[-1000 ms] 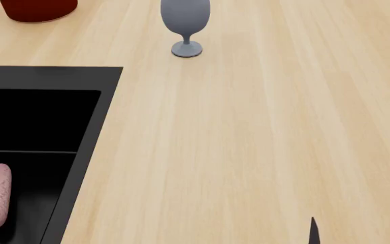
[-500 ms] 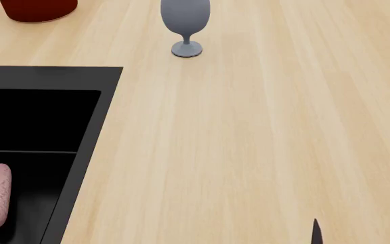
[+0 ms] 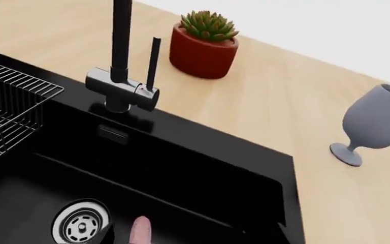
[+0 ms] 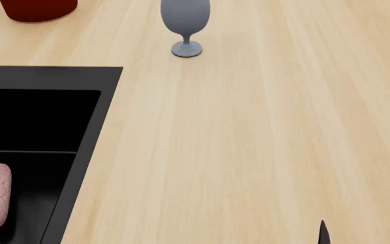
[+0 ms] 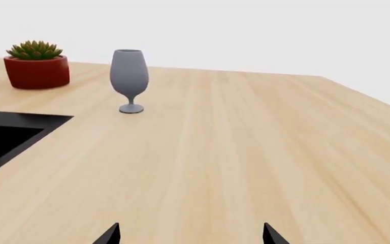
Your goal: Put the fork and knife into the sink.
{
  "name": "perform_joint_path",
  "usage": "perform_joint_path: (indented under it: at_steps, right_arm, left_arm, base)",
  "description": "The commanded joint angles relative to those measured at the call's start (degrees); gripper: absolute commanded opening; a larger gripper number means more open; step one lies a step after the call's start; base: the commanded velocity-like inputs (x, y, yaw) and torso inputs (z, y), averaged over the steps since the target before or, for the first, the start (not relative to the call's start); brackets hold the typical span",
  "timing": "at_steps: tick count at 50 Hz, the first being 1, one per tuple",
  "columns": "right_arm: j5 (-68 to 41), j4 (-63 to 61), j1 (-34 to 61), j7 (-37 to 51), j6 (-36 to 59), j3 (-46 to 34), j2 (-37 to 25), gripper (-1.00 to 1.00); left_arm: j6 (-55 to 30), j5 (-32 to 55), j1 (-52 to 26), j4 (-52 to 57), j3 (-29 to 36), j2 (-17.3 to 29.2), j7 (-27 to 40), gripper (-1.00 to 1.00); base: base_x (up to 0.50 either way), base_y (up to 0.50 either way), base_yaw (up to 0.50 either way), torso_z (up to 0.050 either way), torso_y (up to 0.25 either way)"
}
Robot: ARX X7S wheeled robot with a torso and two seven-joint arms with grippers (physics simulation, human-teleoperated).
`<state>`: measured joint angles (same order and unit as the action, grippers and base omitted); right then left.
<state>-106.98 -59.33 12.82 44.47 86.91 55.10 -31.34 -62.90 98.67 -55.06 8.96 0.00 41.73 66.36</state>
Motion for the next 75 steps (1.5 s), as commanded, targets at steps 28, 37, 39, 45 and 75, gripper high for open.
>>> perform_joint_path:
  at_steps: [28, 37, 39, 45, 75]
  right_arm:
    - [2.0, 1.3, 18.9, 2.1, -1.6, 8.3, -13.1, 1.0]
    - [-2.8, 2.8, 20.0, 7.7, -8.5, 7.8, -21.6, 1.0]
    - [-2.7, 2.8, 20.2, 8.1, -8.9, 7.0, -21.8, 1.0]
    - [-2.4, 2.5, 21.2, 8.5, -9.5, 5.8, -23.4, 1.0]
    - [-0.5, 3.3, 25.3, 8.7, -13.4, 0.3, -28.7, 1.0]
  left_arm:
    - [-1.5, -1.4, 11.4, 45.8, -22.9, 3.4, 0.4, 1.0]
    - [-1.2, -19.6, 23.2, 51.0, -30.0, -2.8, -12.5, 1.0]
    - [0.1, -19.9, 24.9, 50.3, -30.9, -3.8, -14.2, 1.0]
    - [1.0, -23.2, 26.6, 50.4, -29.5, -4.0, -16.3, 1.0]
    - [31.8, -30.9, 38.3, 50.0, -12.5, 17.4, -7.9, 1.0]
  base:
    - [0.0, 0.0, 0.0, 0.0, 0.0]
    - [0.0, 0.0, 0.0, 0.0, 0.0]
    - [0.0, 0.0, 0.0, 0.0, 0.0]
    - [0.0, 0.0, 0.0, 0.0, 0.0]
    - [0.0, 0.44, 0.0, 0.0, 0.0]
